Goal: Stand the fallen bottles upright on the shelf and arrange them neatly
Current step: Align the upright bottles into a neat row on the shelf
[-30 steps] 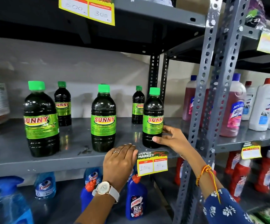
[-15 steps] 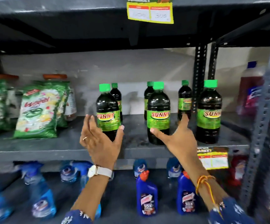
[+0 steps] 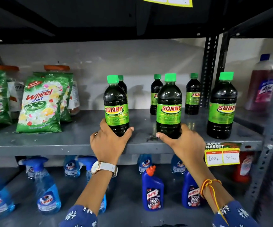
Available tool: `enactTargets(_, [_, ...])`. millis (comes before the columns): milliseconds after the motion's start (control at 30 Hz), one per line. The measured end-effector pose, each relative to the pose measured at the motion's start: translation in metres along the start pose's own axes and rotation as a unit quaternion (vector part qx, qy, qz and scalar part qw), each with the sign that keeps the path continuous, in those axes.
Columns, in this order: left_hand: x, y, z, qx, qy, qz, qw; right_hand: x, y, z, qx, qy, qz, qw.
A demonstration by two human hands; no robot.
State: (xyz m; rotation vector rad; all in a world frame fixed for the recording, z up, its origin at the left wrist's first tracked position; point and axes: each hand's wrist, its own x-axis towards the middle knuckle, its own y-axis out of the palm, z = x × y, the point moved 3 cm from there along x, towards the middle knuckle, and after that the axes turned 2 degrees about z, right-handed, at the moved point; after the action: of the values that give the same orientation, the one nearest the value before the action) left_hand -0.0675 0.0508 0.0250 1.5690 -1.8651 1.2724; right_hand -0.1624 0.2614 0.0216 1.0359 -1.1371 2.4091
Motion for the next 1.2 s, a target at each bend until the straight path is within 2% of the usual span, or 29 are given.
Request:
enactTargets(500, [-0.001,-0.002,0.004,-0.017,-0.015,0.025,0.999,0.001,0.001,-0.001,-0.007,-0.012,-0.002,1.0])
enactTargets(900, [-0.001,-0.003,0.0,-0.007,-0.032,0.052,0.998,-0.001,-0.002,0.005,-0.031,0.006,0.056,0.998])
enactTargets(967, [-0.003,-0.006,-0.001,-0.021,-0.04,0.042,0.998,-0.004,-0.01,0.001,0.018,0.008,0.069,0.997])
enactTargets(1033, [-0.008,-0.011,-0.005,-0.03,-0.018,-0.004,0.999,-0.006,-0.032,-0.009,0.142,-0.012,0.0,0.99])
enactTargets(1133, [-0.021,-0.012,-0.031,-0.057,0.078,-0.076,0.992,0.009,-0.076,-0.049,0.213,-0.063,-0.214,0.951])
enactTargets(1167, [-0.025,-0.01,-0.043,-0.072,0.098,-0.091,0.988,0.017,-0.087,-0.067,0.231,-0.035,-0.232,0.944])
enactTargets(1200, [-0.028,-0.009,-0.053,-0.083,0.108,-0.104,0.985,0.027,-0.092,-0.083,0.255,0.009,-0.212,0.943])
